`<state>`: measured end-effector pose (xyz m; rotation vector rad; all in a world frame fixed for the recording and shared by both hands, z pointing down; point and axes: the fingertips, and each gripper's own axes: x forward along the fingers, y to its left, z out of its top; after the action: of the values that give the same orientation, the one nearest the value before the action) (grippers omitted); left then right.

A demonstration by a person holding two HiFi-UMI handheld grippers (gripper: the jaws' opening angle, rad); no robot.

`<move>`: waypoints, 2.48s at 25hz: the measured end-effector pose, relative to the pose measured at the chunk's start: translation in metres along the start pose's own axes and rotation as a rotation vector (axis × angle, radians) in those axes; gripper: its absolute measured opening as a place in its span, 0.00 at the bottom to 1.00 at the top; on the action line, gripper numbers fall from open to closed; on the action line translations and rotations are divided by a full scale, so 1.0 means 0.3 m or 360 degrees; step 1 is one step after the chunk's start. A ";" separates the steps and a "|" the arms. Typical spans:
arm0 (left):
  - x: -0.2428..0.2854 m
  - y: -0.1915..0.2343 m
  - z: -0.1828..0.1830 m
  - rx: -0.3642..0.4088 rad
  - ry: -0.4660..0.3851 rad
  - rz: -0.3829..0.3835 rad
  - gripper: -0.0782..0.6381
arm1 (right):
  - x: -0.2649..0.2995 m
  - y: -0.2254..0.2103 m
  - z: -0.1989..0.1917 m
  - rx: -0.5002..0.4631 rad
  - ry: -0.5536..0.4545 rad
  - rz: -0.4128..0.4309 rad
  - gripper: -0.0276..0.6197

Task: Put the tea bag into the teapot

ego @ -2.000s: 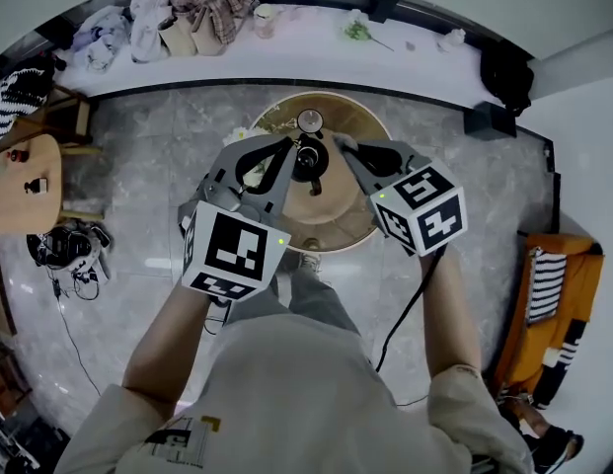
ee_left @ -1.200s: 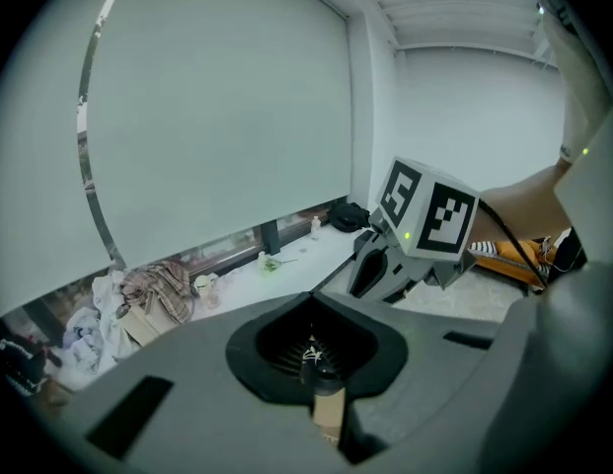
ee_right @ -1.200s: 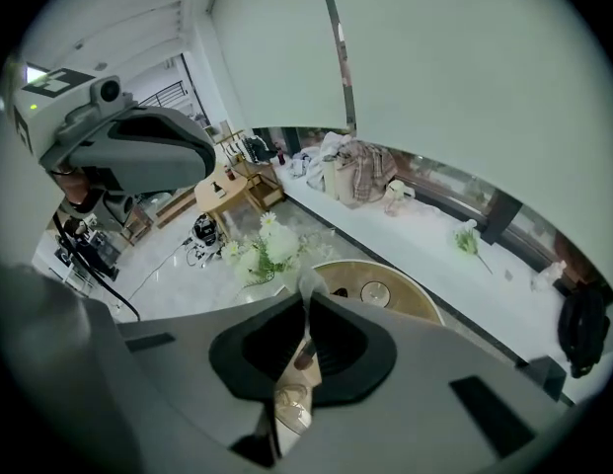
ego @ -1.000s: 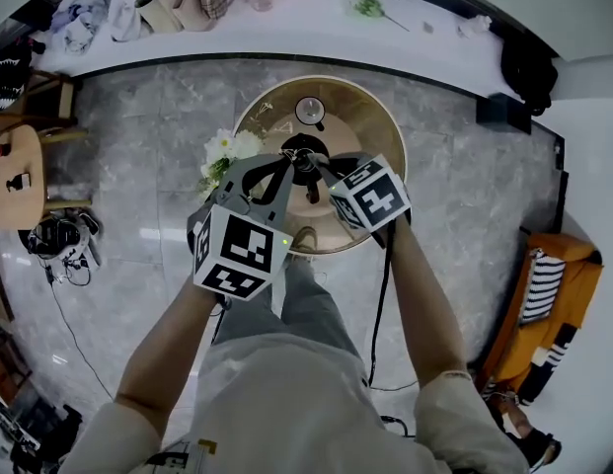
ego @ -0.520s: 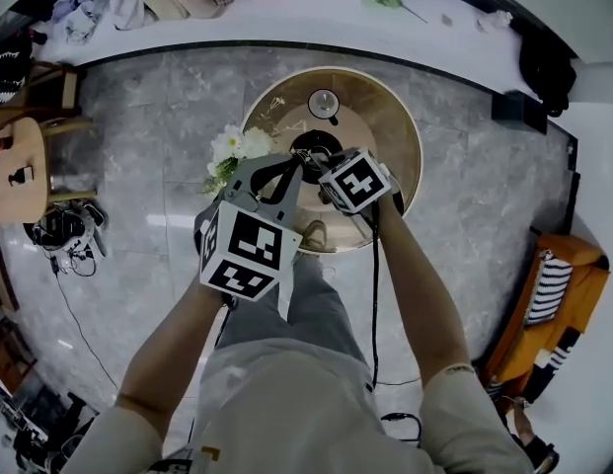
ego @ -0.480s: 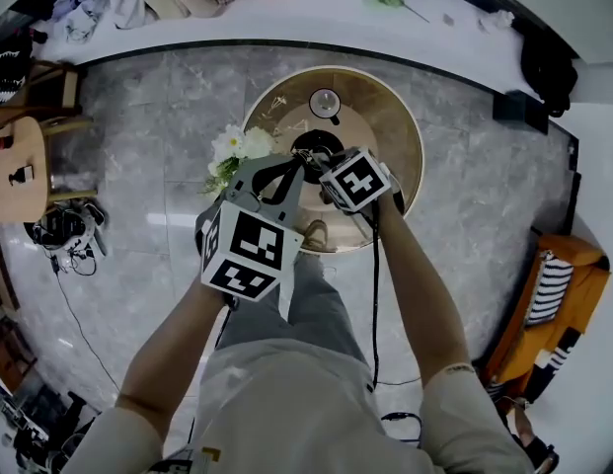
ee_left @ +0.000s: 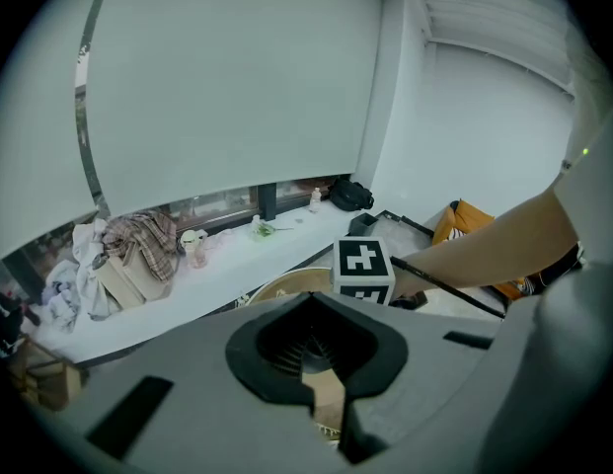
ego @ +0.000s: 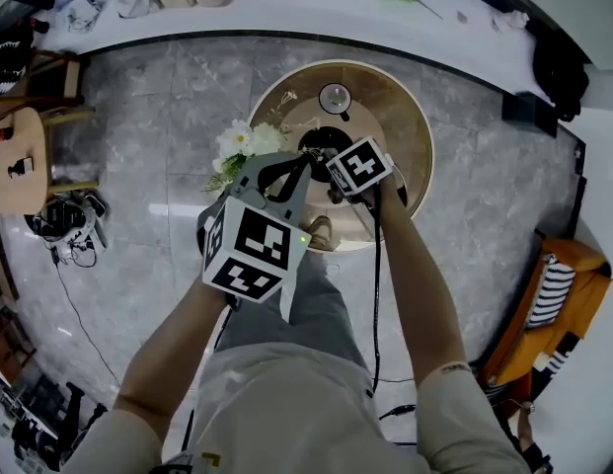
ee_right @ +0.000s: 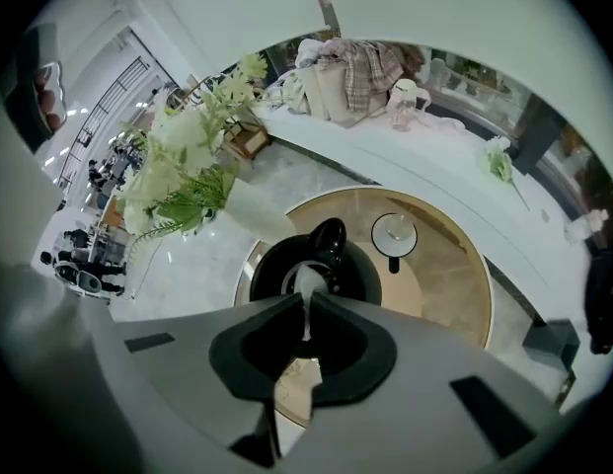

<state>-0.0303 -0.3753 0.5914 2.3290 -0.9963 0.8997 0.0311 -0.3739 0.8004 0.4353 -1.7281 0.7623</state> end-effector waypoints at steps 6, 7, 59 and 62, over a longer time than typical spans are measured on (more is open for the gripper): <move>-0.011 0.017 -0.008 0.0010 -0.0010 0.0006 0.12 | 0.039 0.021 0.002 -0.0103 0.0048 -0.0048 0.07; -0.015 0.019 -0.008 0.0009 -0.0014 0.0010 0.12 | 0.042 0.026 0.005 -0.0107 0.0030 -0.0050 0.07; -0.714 -0.192 0.381 0.0139 -0.0592 0.0220 0.12 | -1.340 0.431 0.144 -0.0084 -0.1434 -0.0484 0.05; -0.806 -0.195 0.430 0.0117 -0.0684 0.0234 0.12 | -1.470 0.502 0.145 -0.0111 -0.1567 -0.0461 0.05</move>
<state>-0.0631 -0.3054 0.3222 2.6005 -1.3379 0.4977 0.0320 -0.3371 0.3339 1.1106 -2.4951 0.2576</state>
